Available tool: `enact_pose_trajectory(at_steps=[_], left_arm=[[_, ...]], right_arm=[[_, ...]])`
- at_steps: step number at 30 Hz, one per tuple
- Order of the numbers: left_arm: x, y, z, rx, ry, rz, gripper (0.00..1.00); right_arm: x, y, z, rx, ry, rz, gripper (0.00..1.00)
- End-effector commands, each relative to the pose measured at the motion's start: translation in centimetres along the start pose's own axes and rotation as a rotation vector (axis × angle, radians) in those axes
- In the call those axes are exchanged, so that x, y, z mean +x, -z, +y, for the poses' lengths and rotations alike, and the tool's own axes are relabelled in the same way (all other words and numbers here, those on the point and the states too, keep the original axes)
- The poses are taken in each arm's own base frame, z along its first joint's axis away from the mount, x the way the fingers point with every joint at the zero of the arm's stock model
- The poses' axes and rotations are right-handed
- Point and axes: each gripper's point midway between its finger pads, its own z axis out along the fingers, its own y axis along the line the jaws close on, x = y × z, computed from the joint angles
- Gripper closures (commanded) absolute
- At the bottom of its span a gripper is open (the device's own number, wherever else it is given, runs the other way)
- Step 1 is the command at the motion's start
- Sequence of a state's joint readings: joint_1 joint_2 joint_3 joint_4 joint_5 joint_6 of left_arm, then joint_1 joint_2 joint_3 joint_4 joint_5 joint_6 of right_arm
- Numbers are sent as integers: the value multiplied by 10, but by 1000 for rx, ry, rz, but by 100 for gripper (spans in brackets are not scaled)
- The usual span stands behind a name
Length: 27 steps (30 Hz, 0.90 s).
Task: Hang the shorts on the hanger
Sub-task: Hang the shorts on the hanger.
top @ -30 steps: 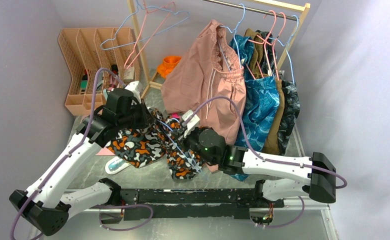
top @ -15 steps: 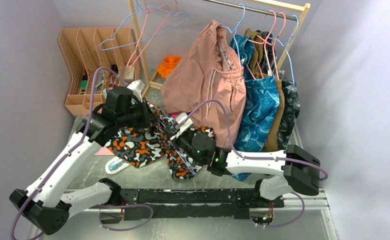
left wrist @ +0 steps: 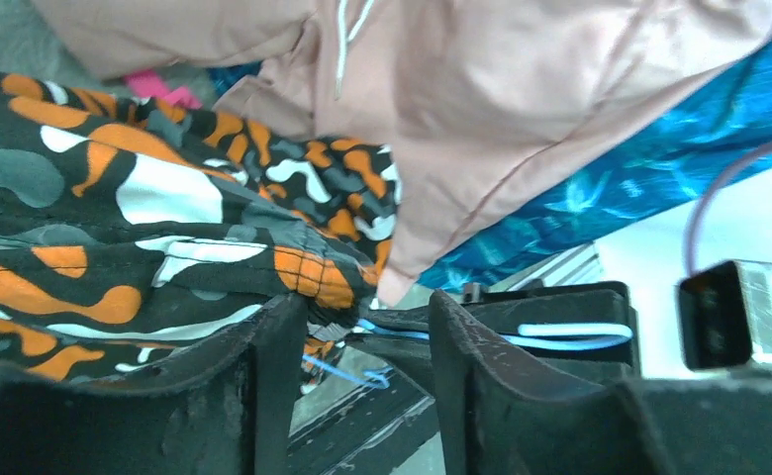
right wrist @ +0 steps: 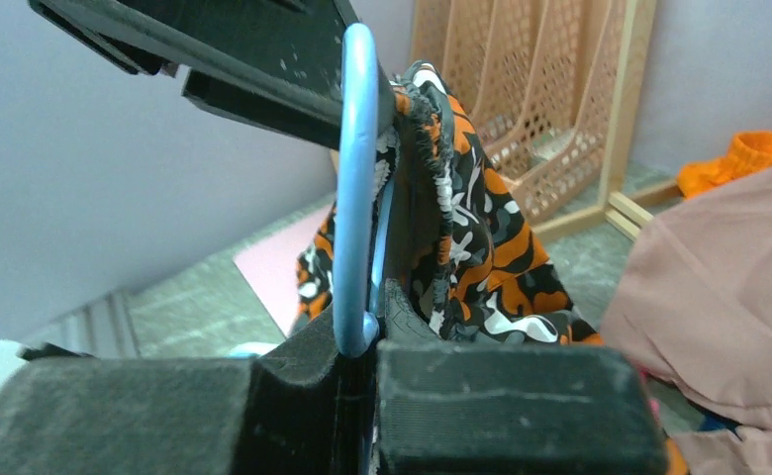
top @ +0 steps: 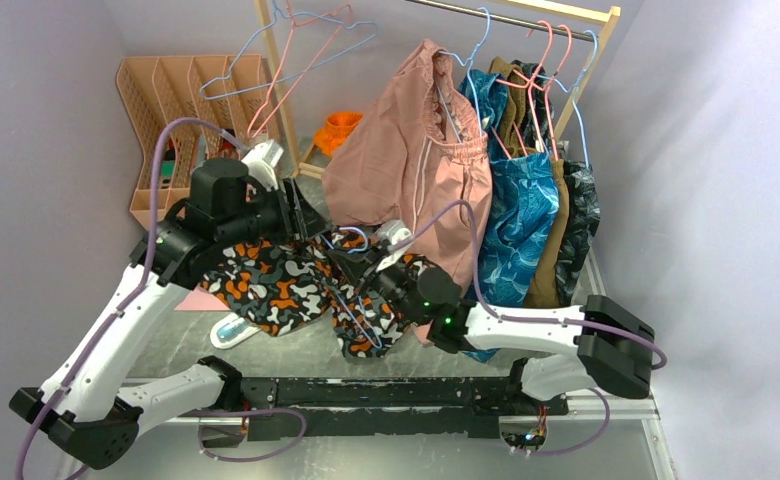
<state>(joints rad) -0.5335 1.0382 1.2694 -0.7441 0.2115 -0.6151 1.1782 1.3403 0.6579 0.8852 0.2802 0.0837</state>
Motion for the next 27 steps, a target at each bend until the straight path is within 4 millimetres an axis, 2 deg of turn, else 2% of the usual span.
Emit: enact_pose_trajectory(at_steps=[1,5,7,8,9,10,14,21,24,27], left_arm=[[-23,24,-35,115,-53,-45,42],[-34,41,-49,147,-76,-72,29],[-41,50,-57,168,-87,-92,17],[-44,55,-62,180,-93,-102,15],[-47,59,-65,187,-97,-114,8],[-50,62,-68,194,-102,-122,6],[-52,68,-72,206,-115,-125,5],[-44,56,-75,248,-98,-80,10],[-54,67,-79,239,-113,-128,11],[-68,92,-82,223,-145,-222,10]], right_arm=[[-69,10,13,-91,-148,-228,100],[-85,15,14,-117,-182,-274,100],[-91,16,14,-123,-190,-292,100],[-93,16,13,-125,-194,-297,100],[-95,16,13,-127,-200,-302,100],[-96,16,12,-127,-207,-306,100],[-98,15,11,-144,-228,-314,100],[-99,10,17,-187,-264,-327,100],[-107,13,15,-187,-273,-351,100],[-118,19,9,-181,-284,-377,100]])
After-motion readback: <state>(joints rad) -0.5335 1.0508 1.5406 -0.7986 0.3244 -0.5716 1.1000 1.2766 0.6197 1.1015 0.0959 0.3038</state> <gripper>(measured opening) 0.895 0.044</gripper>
